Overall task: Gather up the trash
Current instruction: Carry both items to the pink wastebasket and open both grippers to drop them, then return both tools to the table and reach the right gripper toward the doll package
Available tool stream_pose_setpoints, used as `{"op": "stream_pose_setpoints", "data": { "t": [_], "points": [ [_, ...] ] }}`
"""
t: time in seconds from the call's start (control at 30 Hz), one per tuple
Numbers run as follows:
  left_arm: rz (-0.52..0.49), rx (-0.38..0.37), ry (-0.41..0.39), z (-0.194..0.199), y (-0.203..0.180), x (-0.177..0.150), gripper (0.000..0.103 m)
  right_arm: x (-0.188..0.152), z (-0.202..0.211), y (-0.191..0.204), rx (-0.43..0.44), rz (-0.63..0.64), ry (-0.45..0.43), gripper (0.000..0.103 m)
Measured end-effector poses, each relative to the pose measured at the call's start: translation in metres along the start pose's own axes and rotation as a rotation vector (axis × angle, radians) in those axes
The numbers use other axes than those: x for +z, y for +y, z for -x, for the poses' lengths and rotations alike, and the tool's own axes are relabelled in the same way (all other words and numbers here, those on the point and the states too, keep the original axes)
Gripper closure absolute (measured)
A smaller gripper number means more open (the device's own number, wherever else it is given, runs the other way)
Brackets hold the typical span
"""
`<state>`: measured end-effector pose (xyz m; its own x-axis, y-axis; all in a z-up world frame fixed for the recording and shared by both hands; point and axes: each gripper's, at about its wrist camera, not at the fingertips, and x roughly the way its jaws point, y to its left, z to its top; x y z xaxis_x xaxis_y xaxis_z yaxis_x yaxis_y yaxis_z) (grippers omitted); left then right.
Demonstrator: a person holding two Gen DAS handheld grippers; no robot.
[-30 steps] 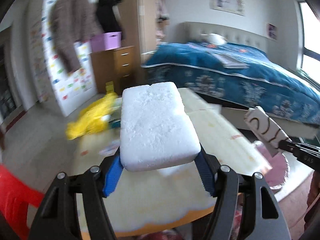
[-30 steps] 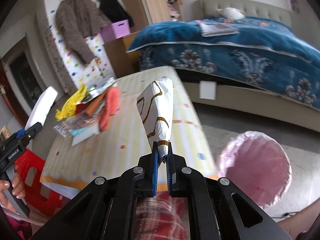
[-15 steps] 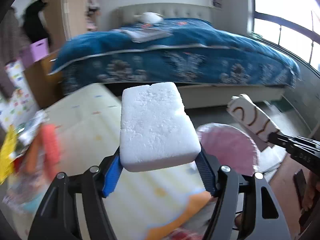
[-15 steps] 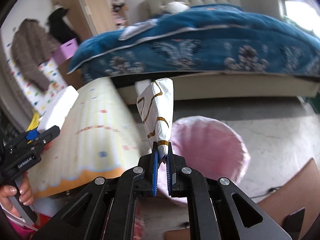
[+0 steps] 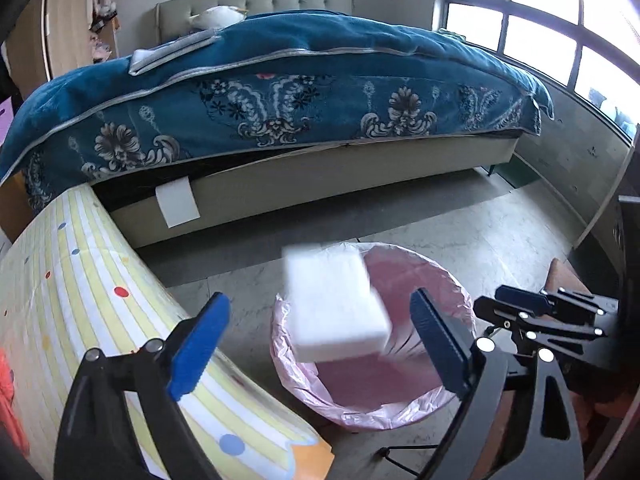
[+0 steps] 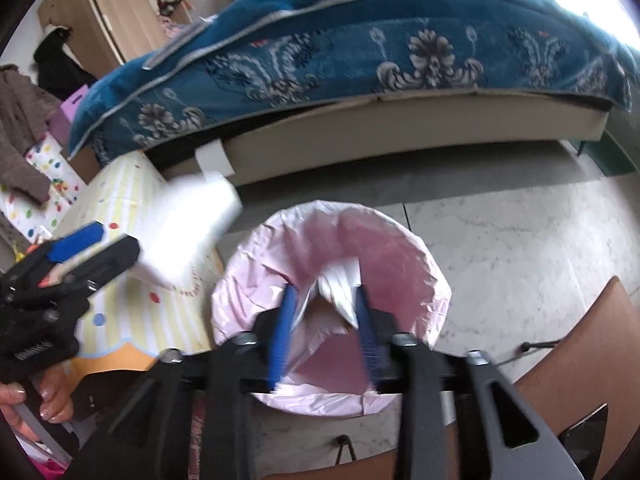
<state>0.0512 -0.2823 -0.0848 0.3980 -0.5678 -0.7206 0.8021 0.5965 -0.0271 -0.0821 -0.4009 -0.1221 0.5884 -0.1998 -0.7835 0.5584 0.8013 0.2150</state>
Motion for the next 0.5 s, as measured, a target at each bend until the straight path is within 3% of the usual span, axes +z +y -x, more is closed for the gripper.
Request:
{"op": "stream_pose_setpoints", "data": {
  "t": [0.2,0.5],
  "points": [
    [0.118,0.031,-0.016,0.027,0.033,-0.011,0.009,0.003,0.017,0.012,0.009,0.023,-0.043,0.064],
    [0.201,0.128,-0.09,0.102,0.075,-0.048,0.008,0.001,0.064,0.08,0.115,0.147,-0.121,0.064]
  ]
}}
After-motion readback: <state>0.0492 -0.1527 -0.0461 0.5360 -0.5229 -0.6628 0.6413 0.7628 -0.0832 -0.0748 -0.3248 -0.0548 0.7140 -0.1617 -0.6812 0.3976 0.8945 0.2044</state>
